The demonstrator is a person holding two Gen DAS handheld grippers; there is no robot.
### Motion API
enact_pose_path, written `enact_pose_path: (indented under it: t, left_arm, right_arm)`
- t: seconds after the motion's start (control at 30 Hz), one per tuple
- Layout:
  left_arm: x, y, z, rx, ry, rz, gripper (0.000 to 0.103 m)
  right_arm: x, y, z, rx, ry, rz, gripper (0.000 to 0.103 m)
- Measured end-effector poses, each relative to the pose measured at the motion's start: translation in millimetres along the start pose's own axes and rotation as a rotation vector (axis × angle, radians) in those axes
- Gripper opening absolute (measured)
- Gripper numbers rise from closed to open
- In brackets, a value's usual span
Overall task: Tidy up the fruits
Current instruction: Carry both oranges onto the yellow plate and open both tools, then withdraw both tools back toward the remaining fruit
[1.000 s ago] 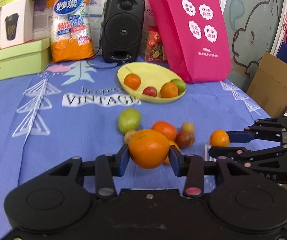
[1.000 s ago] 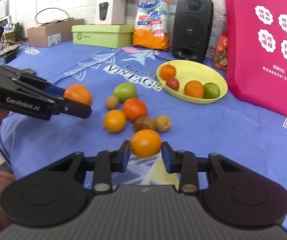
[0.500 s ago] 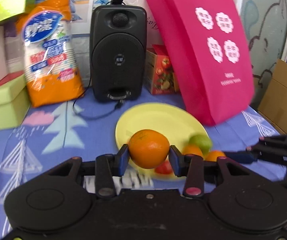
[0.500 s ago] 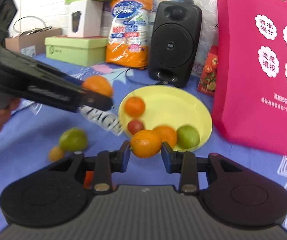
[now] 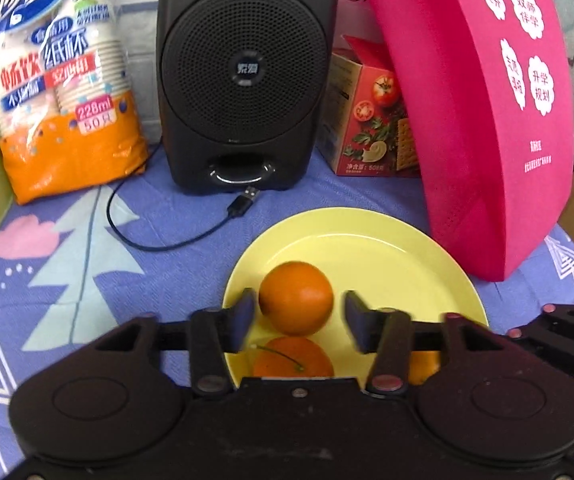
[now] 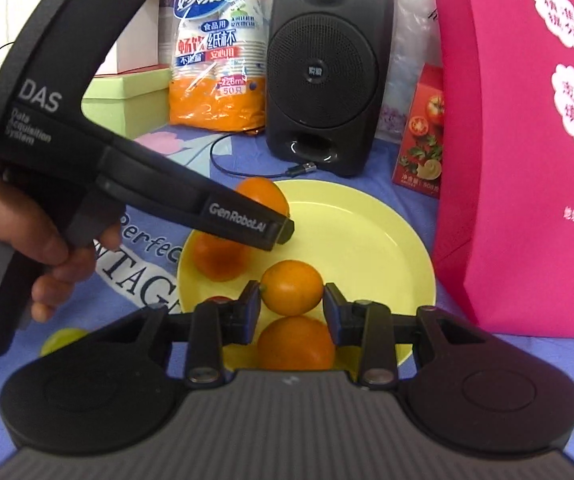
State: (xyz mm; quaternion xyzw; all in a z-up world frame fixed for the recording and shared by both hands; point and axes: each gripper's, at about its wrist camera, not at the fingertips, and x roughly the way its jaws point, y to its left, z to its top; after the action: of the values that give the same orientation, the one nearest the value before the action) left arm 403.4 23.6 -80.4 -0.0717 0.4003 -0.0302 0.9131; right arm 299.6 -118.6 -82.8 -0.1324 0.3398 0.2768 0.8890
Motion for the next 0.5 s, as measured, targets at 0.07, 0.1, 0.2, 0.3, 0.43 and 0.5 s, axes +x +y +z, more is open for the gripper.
enact_pose_path:
  t: [0.07,0.1,0.2,0.3,0.43,0.5]
  left_arm:
    - [-8.8,0.8,-2.1,0.006,-0.017,-0.003,0.068]
    - [-14.0,-0.3,-2.5,0.018,-0.024,0.007,0.072]
    - [-40.2,-3.0,-9.9,0.054,-0.064,0.030,0.078]
    - [-67.1,-3.5,-20.8,0.084,-0.090,0.023,0.078]
    - [-99.9,-2.2,-40.3,0.098,-0.124,0.035,0.078]
    - [-115.9,0.4,-50.7,0.087,-0.134,0.030,0.078]
  right_arm:
    - [1.1,1.6,-1.0,-0.005,0.001,-0.009,0.033]
    - [-0.2,2.4,-1.6,-0.009,0.001,-0.011,0.033]
    - [-9.5,3.3,-4.4,-0.009,-0.014,-0.014,0.034]
    - [-24.1,3.1,-10.3,0.002,-0.034,-0.013,0.036]
    - [-45.6,7.3,-21.7,0.002,-0.051,-0.002,0.037]
    - [-57.3,9.6,-26.8,0.002,-0.060,0.003,0.037]
